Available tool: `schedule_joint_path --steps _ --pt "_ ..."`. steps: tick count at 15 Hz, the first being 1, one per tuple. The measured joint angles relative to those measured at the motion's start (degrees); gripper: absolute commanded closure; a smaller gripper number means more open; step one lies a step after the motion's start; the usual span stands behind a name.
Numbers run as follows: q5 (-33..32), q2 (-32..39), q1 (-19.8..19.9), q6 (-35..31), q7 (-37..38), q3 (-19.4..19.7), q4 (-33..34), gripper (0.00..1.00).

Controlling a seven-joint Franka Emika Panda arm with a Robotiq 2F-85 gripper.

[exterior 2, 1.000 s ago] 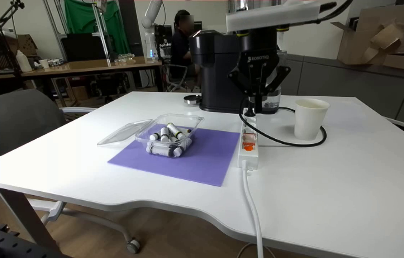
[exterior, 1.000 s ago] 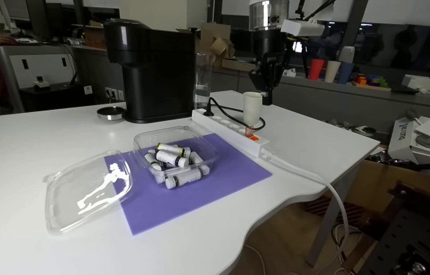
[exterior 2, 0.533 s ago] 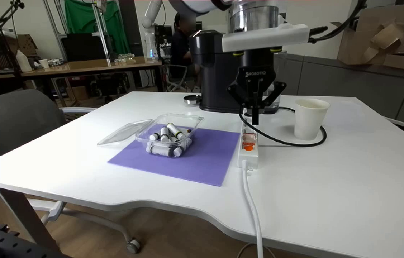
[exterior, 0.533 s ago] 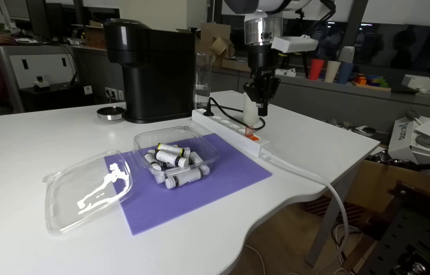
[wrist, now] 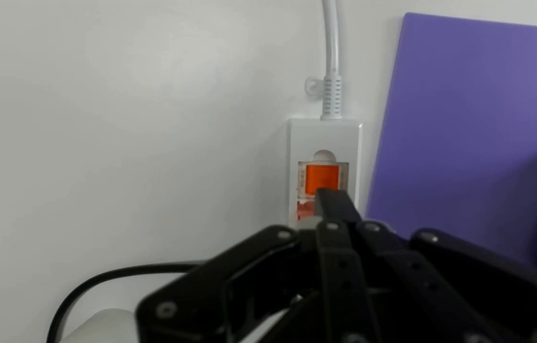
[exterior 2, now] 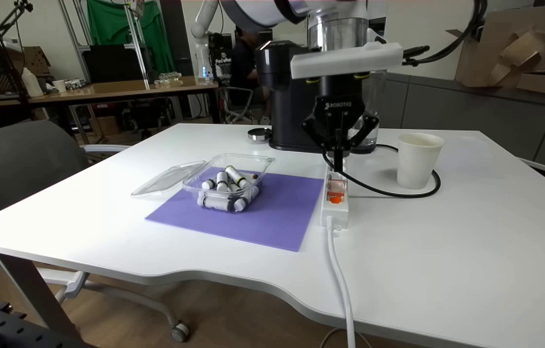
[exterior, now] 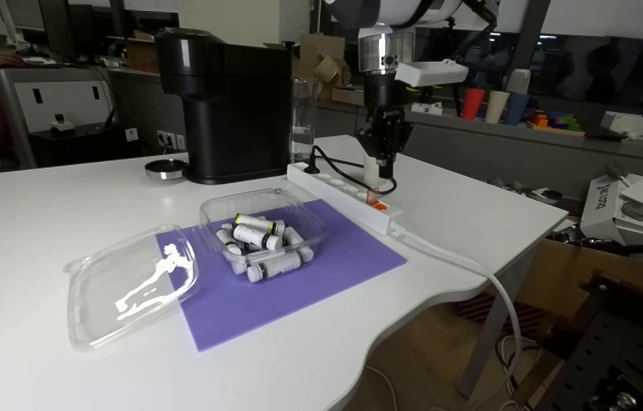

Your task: Turn on the main switch on the adapter

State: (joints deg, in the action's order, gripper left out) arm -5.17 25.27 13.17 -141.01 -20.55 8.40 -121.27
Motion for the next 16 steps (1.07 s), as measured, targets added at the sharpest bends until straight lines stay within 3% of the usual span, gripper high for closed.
schedule_joint_path --steps 3,11,16 --pt "-0.7 0.0 -0.1 -1.6 0.0 -0.1 -0.5 1.0" --pt "-2.9 0.0 -0.6 -15.5 0.4 -0.1 -6.5 1.0" --pt "-2.8 0.0 -0.6 -18.6 0.5 0.0 -8.7 1.0"
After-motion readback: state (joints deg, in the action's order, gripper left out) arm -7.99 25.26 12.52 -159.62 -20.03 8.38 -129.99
